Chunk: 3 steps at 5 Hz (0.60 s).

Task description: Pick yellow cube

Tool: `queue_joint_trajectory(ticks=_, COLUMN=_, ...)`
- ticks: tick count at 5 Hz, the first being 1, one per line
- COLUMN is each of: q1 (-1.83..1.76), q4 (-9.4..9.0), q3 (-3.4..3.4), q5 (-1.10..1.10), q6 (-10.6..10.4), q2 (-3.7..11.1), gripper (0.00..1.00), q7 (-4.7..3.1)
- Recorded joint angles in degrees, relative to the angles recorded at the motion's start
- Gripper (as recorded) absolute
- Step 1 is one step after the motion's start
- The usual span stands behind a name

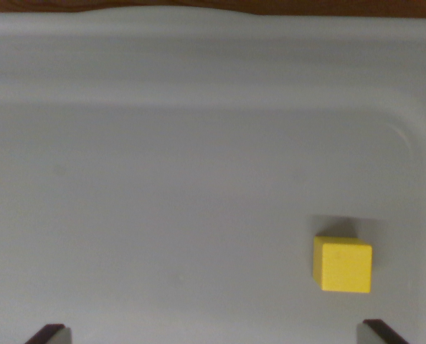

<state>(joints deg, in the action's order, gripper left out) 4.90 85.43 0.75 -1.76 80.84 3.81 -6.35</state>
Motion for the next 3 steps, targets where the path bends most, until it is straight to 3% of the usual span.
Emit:
queue_joint_trajectory(ticks=1, q1=0.0, q4=0.0, q3=0.0, q5=0.0, q6=0.0, q2=0.0, gripper=0.0, q7=0.0)
queue_joint_trajectory(ticks=2, q1=0.54, q4=-1.52, q3=-0.38, q5=-0.56, q6=-2.41, q2=1.32, gripper=0.0, q7=-1.42)
queue_joint_trajectory(ticks=3, q1=0.54, q4=-1.52, q3=-0.38, q5=-0.56, q6=-2.41, q2=1.32, gripper=0.0, q7=-1.42)
